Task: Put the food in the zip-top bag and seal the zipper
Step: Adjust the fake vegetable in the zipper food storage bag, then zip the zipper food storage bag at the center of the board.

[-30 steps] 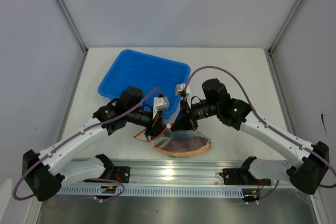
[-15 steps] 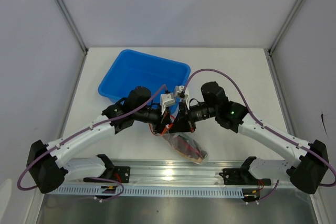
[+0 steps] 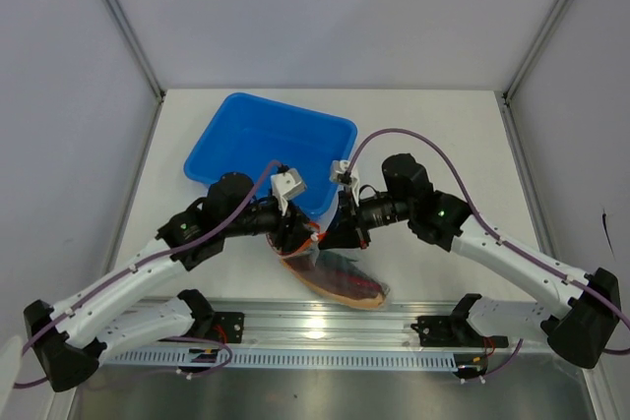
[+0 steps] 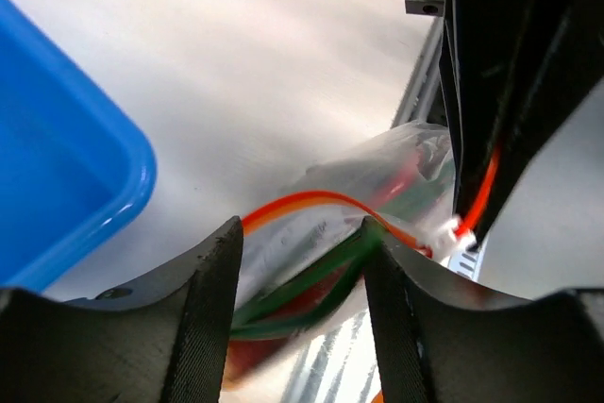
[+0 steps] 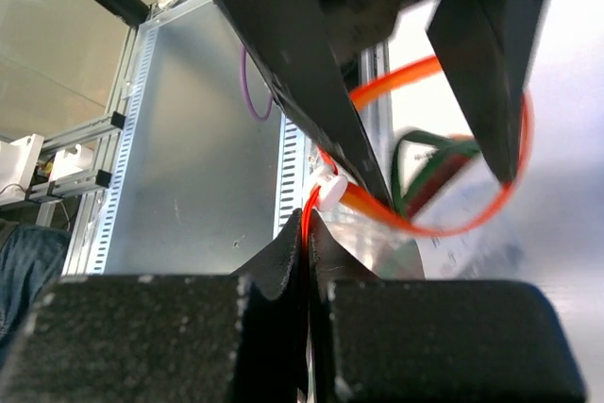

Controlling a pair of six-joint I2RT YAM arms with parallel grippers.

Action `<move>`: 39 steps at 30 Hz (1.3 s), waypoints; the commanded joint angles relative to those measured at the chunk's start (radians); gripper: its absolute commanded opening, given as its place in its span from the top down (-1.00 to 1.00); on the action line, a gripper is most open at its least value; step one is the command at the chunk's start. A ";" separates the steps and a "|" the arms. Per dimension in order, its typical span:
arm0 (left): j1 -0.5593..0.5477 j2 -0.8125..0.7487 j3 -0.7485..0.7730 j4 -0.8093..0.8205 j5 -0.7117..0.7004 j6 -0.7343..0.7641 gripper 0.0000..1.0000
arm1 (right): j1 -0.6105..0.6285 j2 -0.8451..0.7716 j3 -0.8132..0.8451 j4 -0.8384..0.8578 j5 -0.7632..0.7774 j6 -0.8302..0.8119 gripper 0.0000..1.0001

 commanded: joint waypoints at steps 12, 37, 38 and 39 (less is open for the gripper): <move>-0.008 -0.290 -0.071 0.065 -0.273 0.031 -0.99 | -0.030 -0.035 0.019 0.007 -0.062 -0.032 1.00; -0.040 -0.312 -0.107 0.221 -0.027 0.157 -0.99 | -0.030 -0.003 0.039 -0.002 -0.090 -0.035 1.00; -0.041 -0.293 -0.087 0.218 -0.018 0.164 -0.99 | -0.030 -0.001 0.039 -0.007 -0.088 -0.035 1.00; -0.043 -0.274 -0.062 0.206 0.016 0.167 -0.99 | -0.029 -0.001 0.040 -0.008 -0.087 -0.036 1.00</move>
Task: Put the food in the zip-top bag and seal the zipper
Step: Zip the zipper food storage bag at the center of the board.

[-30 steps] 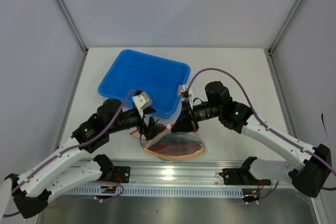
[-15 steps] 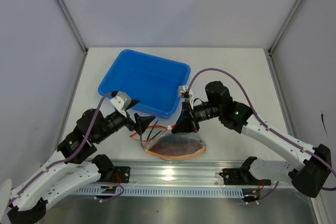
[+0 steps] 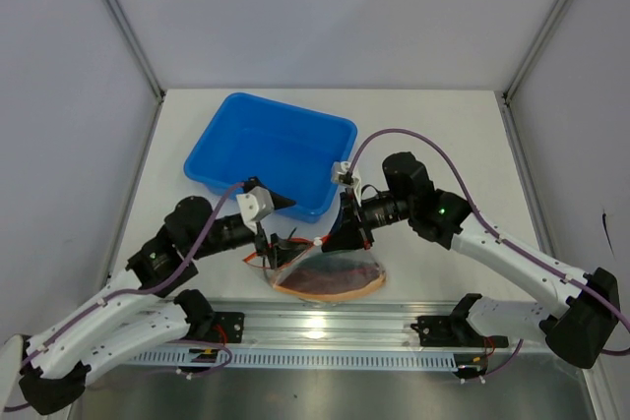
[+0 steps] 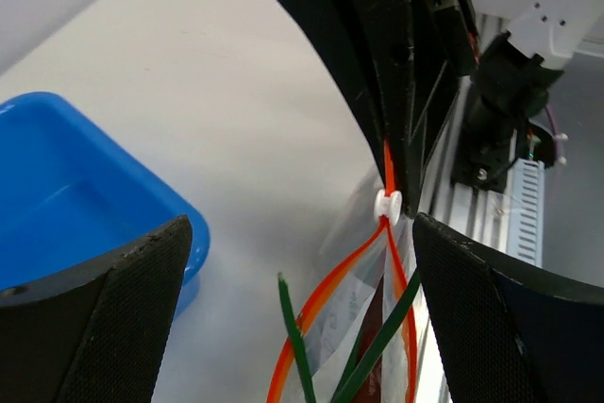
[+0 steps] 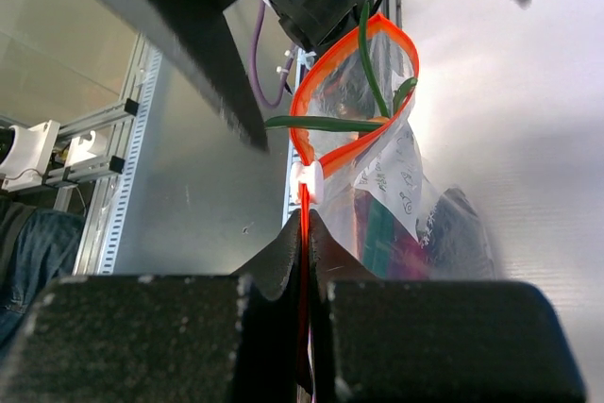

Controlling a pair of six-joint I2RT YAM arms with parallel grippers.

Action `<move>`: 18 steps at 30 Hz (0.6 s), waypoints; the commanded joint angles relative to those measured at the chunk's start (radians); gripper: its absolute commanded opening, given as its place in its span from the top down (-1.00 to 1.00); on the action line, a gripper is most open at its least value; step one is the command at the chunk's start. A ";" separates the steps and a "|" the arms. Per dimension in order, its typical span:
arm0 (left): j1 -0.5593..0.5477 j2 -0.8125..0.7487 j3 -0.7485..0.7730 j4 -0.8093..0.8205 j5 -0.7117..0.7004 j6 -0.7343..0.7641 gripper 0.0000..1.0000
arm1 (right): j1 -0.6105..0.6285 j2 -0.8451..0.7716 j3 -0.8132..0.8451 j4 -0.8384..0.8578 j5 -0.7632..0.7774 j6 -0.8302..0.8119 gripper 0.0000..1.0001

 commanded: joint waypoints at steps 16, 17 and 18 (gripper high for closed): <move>-0.013 0.235 0.162 -0.037 0.293 0.035 -0.08 | 0.007 -0.004 0.057 0.001 -0.020 -0.032 1.00; -0.013 0.243 0.173 -0.049 0.323 0.037 0.04 | 0.007 -0.004 0.059 -0.002 -0.022 -0.035 1.00; -0.013 0.254 0.174 -0.057 0.327 0.035 0.16 | 0.005 -0.004 0.062 -0.002 -0.020 -0.035 1.00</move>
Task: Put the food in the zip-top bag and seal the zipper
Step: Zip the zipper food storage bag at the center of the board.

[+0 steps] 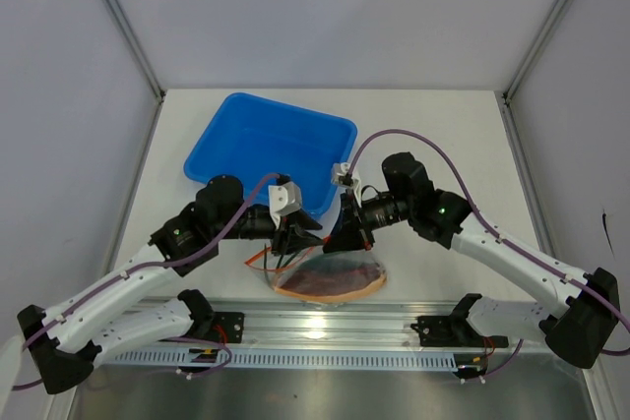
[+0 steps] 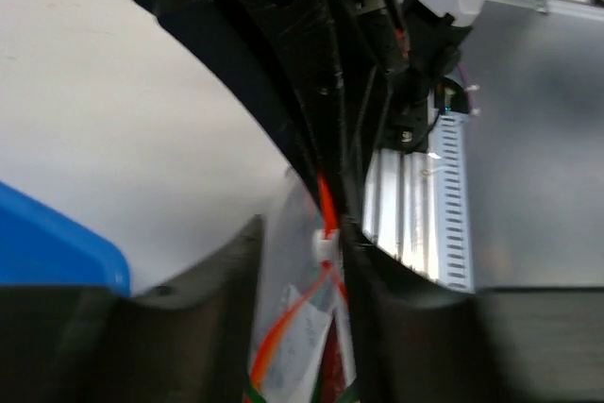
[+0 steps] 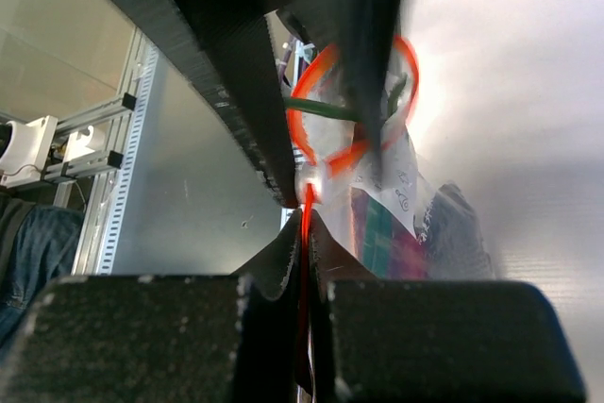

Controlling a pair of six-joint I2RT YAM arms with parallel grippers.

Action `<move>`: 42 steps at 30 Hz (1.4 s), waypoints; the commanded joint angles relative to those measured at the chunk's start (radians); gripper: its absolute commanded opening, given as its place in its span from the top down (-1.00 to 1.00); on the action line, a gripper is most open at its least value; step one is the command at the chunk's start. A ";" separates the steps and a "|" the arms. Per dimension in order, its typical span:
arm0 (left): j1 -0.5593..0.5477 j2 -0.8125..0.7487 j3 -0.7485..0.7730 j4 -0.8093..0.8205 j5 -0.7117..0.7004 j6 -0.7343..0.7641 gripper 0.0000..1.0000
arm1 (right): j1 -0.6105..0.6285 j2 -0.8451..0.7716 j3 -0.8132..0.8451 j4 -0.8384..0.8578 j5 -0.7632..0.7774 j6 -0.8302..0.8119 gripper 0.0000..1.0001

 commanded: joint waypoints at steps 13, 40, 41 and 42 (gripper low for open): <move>-0.001 0.035 0.063 -0.062 0.146 0.004 0.31 | 0.006 -0.013 0.059 0.013 -0.017 -0.025 1.00; 0.086 0.031 0.072 -0.280 0.108 0.053 0.99 | -0.008 -0.154 -0.006 0.087 0.198 0.025 1.00; 0.086 0.031 0.076 -0.295 0.105 0.067 0.99 | -0.014 -0.156 -0.007 0.085 0.200 0.027 1.00; 0.089 0.031 0.077 -0.307 0.101 0.071 0.99 | -0.019 -0.159 -0.013 0.088 0.200 0.028 1.00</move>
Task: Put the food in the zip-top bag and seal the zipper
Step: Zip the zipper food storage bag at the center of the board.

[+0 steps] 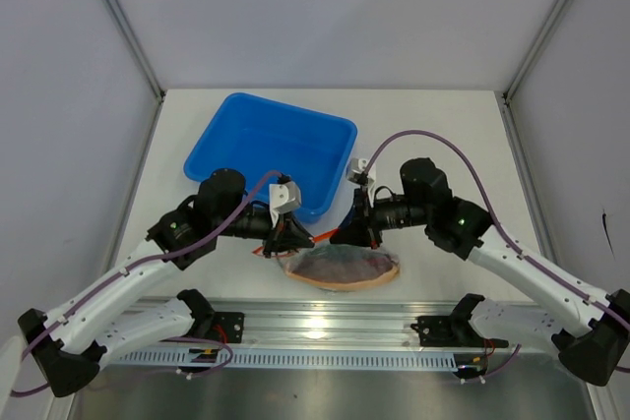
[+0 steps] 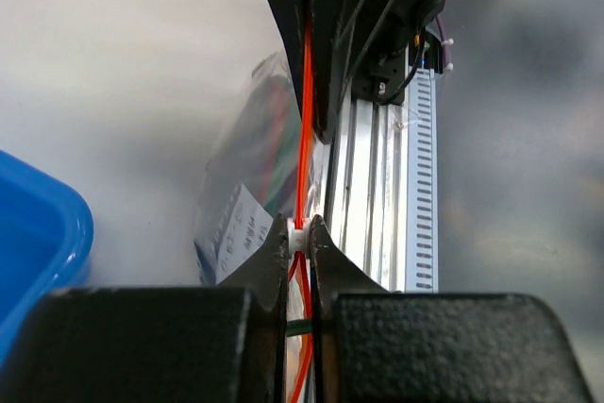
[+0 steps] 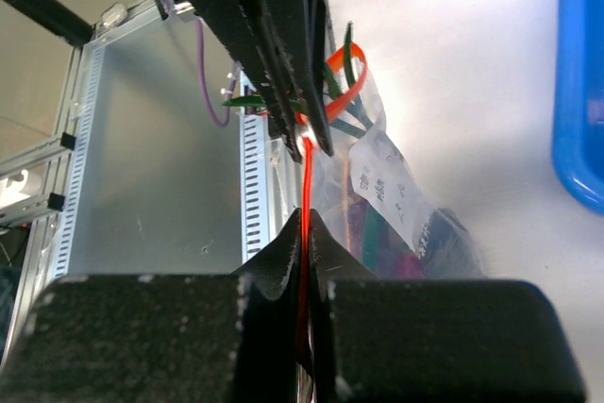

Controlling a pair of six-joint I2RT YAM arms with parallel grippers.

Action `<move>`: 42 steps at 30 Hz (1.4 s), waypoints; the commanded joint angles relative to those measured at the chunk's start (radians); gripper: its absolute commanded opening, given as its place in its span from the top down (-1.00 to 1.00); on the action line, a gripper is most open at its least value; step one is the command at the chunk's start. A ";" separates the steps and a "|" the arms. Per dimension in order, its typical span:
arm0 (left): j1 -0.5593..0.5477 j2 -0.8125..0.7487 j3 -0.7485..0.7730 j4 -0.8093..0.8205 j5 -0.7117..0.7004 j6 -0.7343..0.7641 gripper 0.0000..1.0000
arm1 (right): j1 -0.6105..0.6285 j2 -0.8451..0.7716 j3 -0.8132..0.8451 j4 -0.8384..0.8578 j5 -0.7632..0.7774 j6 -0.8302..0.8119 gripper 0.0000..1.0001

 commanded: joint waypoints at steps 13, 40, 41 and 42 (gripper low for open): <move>0.026 0.044 0.129 -0.209 0.005 0.106 0.99 | 0.019 0.086 0.127 -0.165 -0.040 -0.126 0.46; 0.026 0.131 0.255 -0.300 0.046 0.182 0.99 | 0.072 0.388 0.438 -0.488 -0.036 -0.329 0.23; 0.026 0.131 0.252 -0.300 0.046 0.181 0.99 | 0.071 0.388 0.446 -0.496 -0.007 -0.330 0.18; 0.026 0.131 0.254 -0.298 0.046 0.181 0.99 | 0.071 0.385 0.454 -0.501 0.009 -0.333 0.10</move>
